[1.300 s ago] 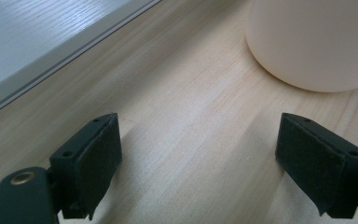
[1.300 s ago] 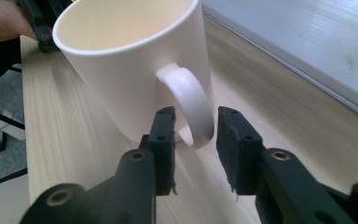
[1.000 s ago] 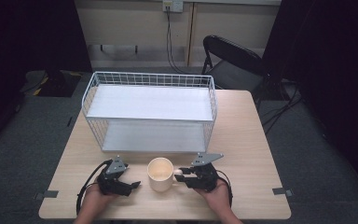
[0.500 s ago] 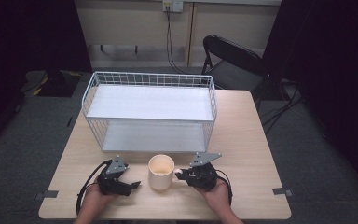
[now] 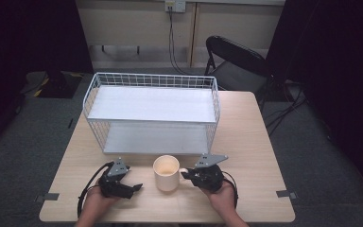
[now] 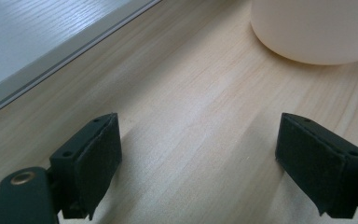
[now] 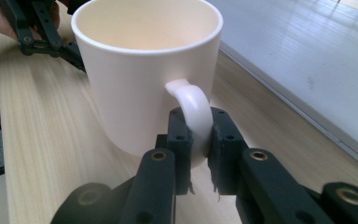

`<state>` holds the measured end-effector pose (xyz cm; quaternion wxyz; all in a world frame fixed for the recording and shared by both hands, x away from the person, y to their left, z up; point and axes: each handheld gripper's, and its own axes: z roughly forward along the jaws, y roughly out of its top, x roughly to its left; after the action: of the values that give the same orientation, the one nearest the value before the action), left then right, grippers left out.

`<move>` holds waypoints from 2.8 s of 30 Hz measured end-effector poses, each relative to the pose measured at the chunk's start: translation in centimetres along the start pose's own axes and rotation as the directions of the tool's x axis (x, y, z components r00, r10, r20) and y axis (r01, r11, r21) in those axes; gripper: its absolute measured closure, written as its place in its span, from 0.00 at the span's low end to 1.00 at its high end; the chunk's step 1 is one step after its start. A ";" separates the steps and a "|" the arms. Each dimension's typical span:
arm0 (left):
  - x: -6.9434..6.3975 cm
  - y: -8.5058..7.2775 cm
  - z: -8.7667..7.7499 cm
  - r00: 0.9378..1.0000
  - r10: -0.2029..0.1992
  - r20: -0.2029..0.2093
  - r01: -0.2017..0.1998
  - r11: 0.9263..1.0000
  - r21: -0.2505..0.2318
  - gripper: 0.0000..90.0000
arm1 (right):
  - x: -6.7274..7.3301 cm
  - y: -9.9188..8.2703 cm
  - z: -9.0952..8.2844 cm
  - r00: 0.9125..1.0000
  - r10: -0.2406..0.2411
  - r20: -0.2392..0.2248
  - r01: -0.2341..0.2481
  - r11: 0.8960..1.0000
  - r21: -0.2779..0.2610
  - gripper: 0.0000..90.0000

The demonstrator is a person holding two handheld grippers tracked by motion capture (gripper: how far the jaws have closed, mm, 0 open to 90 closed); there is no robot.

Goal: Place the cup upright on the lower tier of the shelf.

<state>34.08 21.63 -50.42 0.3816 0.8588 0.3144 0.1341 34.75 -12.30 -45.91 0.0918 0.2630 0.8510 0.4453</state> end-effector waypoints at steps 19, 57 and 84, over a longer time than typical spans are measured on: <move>0.0 0.0 0.0 1.000 0.000 -0.001 0.000 1.000 0.002 0.15 | -0.6 0.6 -0.7 0.998 0.029 0.064 -0.026 0.998 -0.057 0.90; 0.0 0.0 0.0 1.000 0.000 0.000 0.000 1.000 0.000 0.16 | -2.0 3.0 -0.4 0.986 0.051 0.159 -0.033 0.993 -0.113 0.90; 0.0 0.0 0.0 1.000 0.001 -0.001 -0.001 1.000 0.002 0.16 | -2.8 4.0 0.9 0.969 0.081 0.232 -0.049 0.988 -0.143 0.90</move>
<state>34.07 21.63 -50.41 0.3806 0.8592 0.3146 0.1343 38.88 -11.29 -43.43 0.1957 0.3351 0.7924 0.4707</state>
